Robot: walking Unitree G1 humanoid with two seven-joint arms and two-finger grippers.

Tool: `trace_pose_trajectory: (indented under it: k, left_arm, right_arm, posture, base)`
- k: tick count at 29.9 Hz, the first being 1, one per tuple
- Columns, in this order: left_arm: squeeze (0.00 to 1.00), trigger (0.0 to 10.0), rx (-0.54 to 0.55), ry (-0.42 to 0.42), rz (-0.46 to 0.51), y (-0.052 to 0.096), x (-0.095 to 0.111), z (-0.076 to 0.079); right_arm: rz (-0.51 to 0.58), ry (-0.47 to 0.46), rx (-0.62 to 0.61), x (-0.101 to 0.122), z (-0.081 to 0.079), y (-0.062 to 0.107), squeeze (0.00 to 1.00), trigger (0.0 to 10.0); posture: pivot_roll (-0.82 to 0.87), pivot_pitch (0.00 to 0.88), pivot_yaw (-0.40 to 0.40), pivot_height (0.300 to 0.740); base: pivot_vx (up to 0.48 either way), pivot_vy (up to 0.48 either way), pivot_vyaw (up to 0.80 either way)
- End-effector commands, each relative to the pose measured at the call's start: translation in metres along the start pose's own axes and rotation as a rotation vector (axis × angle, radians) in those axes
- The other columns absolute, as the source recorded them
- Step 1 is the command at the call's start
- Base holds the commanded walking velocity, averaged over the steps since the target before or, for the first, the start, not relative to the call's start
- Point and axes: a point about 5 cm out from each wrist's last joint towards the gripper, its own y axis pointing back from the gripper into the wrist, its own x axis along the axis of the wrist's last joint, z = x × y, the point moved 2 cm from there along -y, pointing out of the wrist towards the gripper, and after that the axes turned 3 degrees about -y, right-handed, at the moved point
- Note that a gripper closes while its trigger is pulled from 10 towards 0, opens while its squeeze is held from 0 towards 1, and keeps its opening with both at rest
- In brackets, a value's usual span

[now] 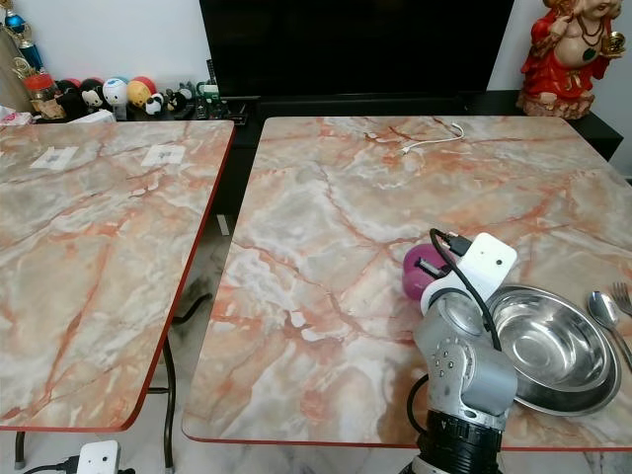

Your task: Setting the table

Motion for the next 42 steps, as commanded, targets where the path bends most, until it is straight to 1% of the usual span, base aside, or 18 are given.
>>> trace_pose_trajectory:
  k: [1, 15, 16, 18, 19, 21, 22, 23, 30, 31, 35, 42]
  left_arm:
    - [0.00, 10.0, 0.002, -0.020, -0.019, 0.002, -0.005, -0.003]
    - [0.00, 10.0, 0.000, -0.019, -0.017, 0.002, -0.005, -0.003]
    - [0.00, 10.0, 0.000, -0.019, -0.016, 0.002, -0.005, -0.003]
    - [0.00, 10.0, 0.000, -0.019, -0.016, 0.002, -0.005, -0.003]
    - [0.00, 10.0, -0.001, -0.019, -0.016, 0.002, -0.005, -0.003]
    - [0.00, 10.0, 0.000, -0.019, -0.017, 0.002, -0.005, -0.003]
    - [0.00, 10.0, 0.000, -0.019, -0.017, 0.002, -0.005, -0.003]
    - [0.00, 10.0, 0.001, -0.018, -0.017, 0.002, -0.005, -0.003]
    - [0.00, 10.0, 0.001, -0.019, -0.015, 0.002, -0.005, -0.003]
    - [0.00, 10.0, 0.001, -0.020, -0.016, 0.002, -0.004, -0.003]
    - [0.00, 10.0, 0.000, -0.020, -0.015, 0.001, -0.004, -0.003]
    - [0.00, 10.0, 0.001, -0.020, -0.018, 0.002, -0.005, -0.003]
  right_arm:
    - [-0.001, 0.001, -0.006, 0.001, 0.000, -0.001, 0.00, 10.0]
    - [0.017, -0.015, -0.049, 0.004, 0.006, -0.002, 0.00, 10.0]
    - [0.016, -0.016, -0.047, 0.004, 0.005, -0.002, 0.80, 10.0]
    - [0.016, -0.016, -0.047, 0.004, 0.005, -0.002, 0.80, 10.0]
    - [0.015, -0.016, -0.047, 0.004, 0.005, -0.002, 0.68, 10.0]
    - [0.013, -0.015, -0.043, 0.004, 0.005, -0.003, 0.38, 10.0]
    - [0.013, -0.015, -0.043, 0.004, 0.005, -0.003, 0.13, 10.0]
    - [0.013, -0.015, -0.042, 0.004, 0.004, -0.003, 0.00, 10.0]
    - [0.016, -0.018, -0.039, 0.004, 0.003, -0.003, 0.00, 10.0]
    - [0.047, 0.013, -0.015, 0.008, 0.000, -0.003, 0.00, 10.0]
    - [0.069, 0.050, 0.005, 0.010, -0.005, -0.003, 0.00, 10.0]
    - [0.070, 0.036, -0.012, 0.010, -0.003, -0.004, 0.00, 10.0]
  posture:
    - [-0.01, 0.033, 0.013, 0.740]
    - [-0.01, 0.034, 0.013, 0.740]
    - [-0.01, 0.033, 0.012, 0.740]
    - [-0.01, 0.033, 0.012, 0.740]
    - [-0.01, 0.033, 0.012, 0.740]
    - [0.00, 0.034, 0.012, 0.740]
    - [0.00, 0.034, 0.012, 0.740]
    - [0.00, 0.034, 0.012, 0.740]
    - [0.00, 0.034, 0.012, 0.740]
    - [-0.01, 0.031, 0.013, 0.740]
    - [-0.01, 0.029, 0.012, 0.740]
    - [0.00, 0.028, 0.012, 0.740]
  base:
    - [0.000, 0.000, 0.00]
    - [0.000, 0.000, 0.00]
    - [0.000, 0.000, 0.00]
    - [0.000, 0.000, 0.00]
    - [0.000, 0.000, 0.00]
    - [0.000, 0.000, 0.00]
    - [0.000, 0.000, 0.00]
    - [0.000, 0.000, 0.00]
    - [0.000, 0.000, 0.00]
    - [0.000, 0.000, 0.00]
    - [0.000, 0.000, 0.00]
    - [0.000, 0.000, 0.00]
